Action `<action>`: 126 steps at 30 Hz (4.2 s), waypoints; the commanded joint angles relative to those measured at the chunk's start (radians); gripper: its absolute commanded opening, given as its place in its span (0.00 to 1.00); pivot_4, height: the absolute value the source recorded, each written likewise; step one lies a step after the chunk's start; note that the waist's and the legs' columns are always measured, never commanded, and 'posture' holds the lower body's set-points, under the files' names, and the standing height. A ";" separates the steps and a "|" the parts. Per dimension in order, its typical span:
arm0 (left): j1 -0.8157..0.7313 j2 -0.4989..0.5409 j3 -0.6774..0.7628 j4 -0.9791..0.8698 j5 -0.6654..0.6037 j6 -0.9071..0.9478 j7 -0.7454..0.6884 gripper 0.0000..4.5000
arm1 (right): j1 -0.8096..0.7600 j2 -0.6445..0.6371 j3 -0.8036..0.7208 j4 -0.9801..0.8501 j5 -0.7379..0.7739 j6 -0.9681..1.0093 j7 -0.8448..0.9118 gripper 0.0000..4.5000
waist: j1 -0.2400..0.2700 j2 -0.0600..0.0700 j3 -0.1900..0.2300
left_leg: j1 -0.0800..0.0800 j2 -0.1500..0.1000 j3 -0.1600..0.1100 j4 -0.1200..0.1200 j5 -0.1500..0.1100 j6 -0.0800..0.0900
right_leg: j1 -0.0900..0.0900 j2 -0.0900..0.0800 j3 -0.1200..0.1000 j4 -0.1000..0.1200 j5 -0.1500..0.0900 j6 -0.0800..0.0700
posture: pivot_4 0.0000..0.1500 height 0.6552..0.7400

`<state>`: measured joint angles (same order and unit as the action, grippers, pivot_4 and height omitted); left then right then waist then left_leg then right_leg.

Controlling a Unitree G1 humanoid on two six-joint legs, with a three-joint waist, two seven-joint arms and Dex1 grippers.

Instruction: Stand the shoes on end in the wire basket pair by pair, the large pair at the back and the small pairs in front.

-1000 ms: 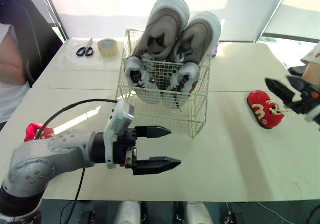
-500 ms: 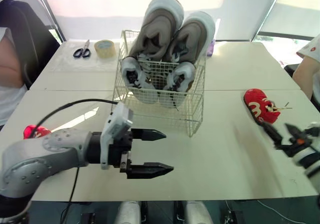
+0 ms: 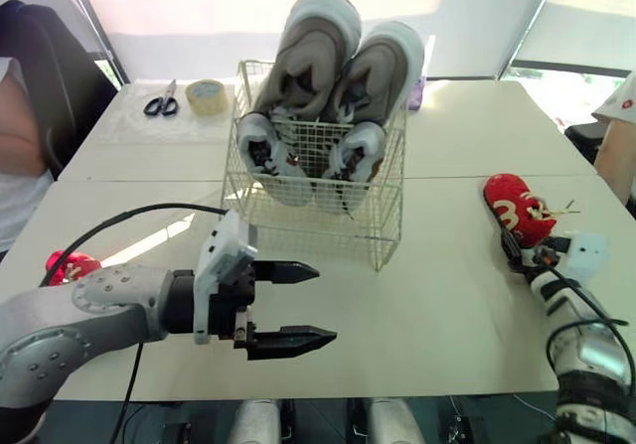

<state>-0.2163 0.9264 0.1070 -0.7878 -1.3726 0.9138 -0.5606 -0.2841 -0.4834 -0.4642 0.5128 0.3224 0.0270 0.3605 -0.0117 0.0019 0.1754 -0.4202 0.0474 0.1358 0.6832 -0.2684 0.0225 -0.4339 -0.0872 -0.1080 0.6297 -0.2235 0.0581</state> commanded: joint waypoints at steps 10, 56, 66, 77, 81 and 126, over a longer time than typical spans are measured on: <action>-0.001 0.020 0.063 0.003 0.004 -0.039 0.008 1.00 | -0.123 -0.050 -0.005 0.150 0.009 -0.126 0.046 0.40 | -0.006 0.000 0.000 | 0.007 0.000 0.000 0.000 0.000 0.000 | 0.006 0.000 0.000 0.000 0.000 0.000 | 1.00 1.00; -0.574 -0.219 0.144 0.711 -0.600 0.207 0.257 0.61 | -0.768 -0.343 0.377 -0.722 0.449 0.587 0.879 0.40 | 0.002 -0.008 0.017 | 0.010 0.000 0.001 -0.015 0.007 -0.011 | 0.000 0.000 0.001 0.003 -0.003 -0.003 | 1.00 1.00; -0.546 -0.250 0.220 0.684 -0.600 0.165 0.286 0.06 | -0.707 -0.402 0.308 -0.698 0.435 0.664 0.794 1.00 | 0.002 -0.009 0.017 | 0.010 0.000 0.001 -0.015 0.007 -0.011 | 0.000 0.001 0.001 0.003 -0.003 -0.003 | 1.00 1.00; -0.490 -0.541 0.281 0.449 -0.484 -0.202 0.418 0.06 | -0.411 0.193 -0.020 -0.870 1.080 0.757 -0.113 1.00 | -0.002 -0.012 0.016 | 0.012 0.001 -0.002 -0.015 0.008 -0.013 | 0.005 0.000 0.000 0.004 -0.003 -0.005 | 1.00 1.00; -0.500 -0.613 0.247 0.451 -0.375 -0.272 0.372 0.06 | -0.438 0.313 0.085 -0.892 1.029 0.696 -0.194 1.00 | 0.000 -0.011 0.015 | 0.012 0.001 -0.002 -0.015 0.009 -0.014 | 0.004 0.003 0.000 0.004 -0.002 -0.005 | 1.00 1.00; -0.187 0.240 0.243 0.211 0.048 0.062 -0.118 0.68 | -0.592 -0.340 0.285 -0.613 0.723 0.689 0.636 0.11 | -0.004 -0.011 0.016 | 0.008 0.002 0.000 -0.019 0.002 -0.004 | -0.001 0.003 0.000 -0.001 -0.003 -0.005 | 1.00 1.00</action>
<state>-0.4285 1.1411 0.3314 -0.5238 -1.3586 0.9676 -0.6259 -0.8803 -0.8131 -0.1930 -0.0832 1.0808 0.7345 0.9407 -0.0160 -0.0095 0.1914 -0.4116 0.0495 0.1359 0.6636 -0.2664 0.0184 -0.4353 -0.0843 -0.1082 0.6284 -0.2267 0.0528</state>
